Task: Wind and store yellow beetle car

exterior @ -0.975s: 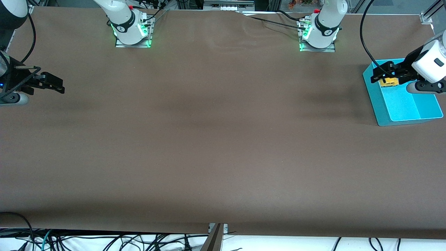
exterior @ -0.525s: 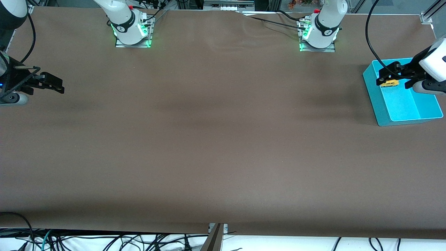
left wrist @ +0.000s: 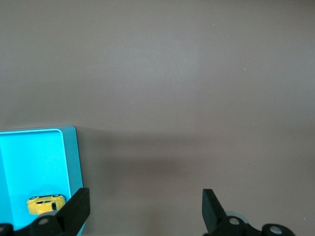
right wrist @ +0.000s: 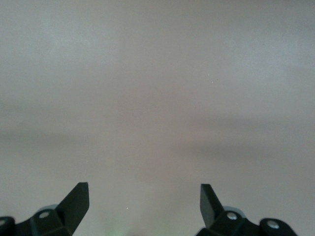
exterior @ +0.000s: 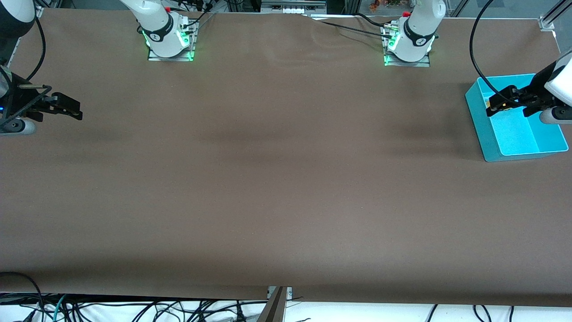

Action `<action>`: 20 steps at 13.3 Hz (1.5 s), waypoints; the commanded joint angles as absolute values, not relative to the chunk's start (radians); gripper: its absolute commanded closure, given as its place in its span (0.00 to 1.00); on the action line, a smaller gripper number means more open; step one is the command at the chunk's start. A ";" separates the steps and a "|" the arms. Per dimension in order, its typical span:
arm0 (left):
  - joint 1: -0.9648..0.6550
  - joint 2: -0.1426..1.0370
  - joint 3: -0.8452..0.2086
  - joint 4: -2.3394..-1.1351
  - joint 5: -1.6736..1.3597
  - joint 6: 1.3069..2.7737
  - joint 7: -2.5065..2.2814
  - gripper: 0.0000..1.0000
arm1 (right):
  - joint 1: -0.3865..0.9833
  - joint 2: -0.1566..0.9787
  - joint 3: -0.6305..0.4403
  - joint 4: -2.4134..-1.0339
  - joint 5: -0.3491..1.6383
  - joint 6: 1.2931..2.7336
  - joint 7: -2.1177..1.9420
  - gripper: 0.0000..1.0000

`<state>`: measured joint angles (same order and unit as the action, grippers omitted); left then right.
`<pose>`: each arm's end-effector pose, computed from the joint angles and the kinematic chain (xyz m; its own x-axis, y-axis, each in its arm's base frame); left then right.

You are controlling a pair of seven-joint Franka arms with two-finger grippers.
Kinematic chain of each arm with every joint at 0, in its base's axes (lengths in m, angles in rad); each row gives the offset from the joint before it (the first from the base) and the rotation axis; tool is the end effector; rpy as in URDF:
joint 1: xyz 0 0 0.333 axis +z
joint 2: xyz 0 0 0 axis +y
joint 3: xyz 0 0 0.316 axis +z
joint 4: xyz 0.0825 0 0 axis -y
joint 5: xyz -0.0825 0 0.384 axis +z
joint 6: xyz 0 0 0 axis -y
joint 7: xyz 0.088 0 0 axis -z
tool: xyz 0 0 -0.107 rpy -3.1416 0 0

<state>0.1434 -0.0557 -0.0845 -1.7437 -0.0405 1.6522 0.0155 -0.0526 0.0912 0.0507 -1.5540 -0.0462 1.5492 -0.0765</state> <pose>0.5393 0.0267 0.5800 0.9983 0.0469 -0.0355 0.0482 -0.9982 0.0361 0.5773 -0.0074 0.5791 0.9924 0.0737 -0.0986 0.0774 -0.9964 0.0340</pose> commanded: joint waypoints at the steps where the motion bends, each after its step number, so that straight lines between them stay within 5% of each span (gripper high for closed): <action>1: 0.141 -0.049 -0.089 -1.727 -0.023 1.664 -0.003 0.00 | -0.058 0.092 0.052 -1.537 -0.032 1.532 -0.066 0.00; 20: 0.143 -0.043 -0.091 -1.729 -0.020 1.675 0.008 0.00 | -0.061 0.092 0.051 -1.537 -0.031 1.532 -0.067 0.00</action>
